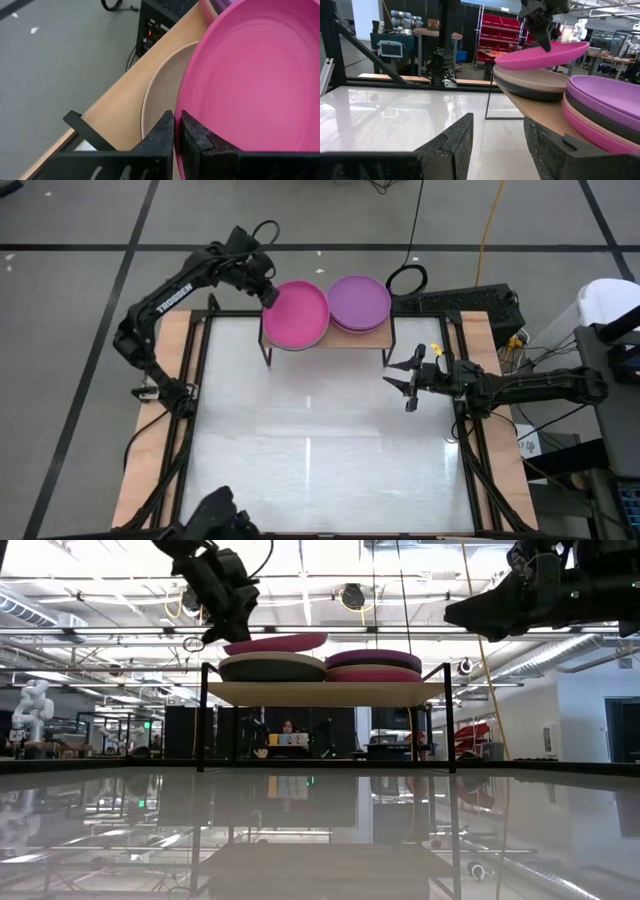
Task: Place and stack plates onto a shelf
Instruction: Stack the pink plate on top of the gray plate on the shelf
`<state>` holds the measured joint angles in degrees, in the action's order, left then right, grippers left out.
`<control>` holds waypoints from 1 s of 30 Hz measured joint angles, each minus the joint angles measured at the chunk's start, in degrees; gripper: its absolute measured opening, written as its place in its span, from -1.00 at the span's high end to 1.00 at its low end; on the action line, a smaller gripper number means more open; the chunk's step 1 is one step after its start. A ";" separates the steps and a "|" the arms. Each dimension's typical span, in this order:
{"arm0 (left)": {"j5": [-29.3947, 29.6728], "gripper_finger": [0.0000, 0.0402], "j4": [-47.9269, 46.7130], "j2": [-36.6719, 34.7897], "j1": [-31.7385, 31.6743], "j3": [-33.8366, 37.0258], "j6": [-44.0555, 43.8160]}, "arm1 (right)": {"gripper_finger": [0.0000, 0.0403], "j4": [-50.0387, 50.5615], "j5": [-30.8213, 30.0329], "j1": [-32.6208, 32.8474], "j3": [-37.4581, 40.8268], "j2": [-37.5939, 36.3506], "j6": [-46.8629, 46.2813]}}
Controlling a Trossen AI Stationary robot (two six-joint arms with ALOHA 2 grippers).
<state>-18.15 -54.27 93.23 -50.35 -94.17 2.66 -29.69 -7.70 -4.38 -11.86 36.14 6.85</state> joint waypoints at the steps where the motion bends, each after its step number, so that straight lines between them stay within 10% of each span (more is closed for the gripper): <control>1: 0.00 0.95 -0.02 0.36 0.00 0.00 0.02 | 0.23 0.00 0.01 0.00 0.00 0.00 -0.03; 30: -0.02 0.47 -1.65 1.73 -0.59 0.00 1.77 | 0.23 1.30 0.15 0.00 0.00 0.00 -1.66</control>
<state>-18.17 -55.92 94.96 -50.94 -94.17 4.43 -28.39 -7.55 -4.38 -11.86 36.14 5.19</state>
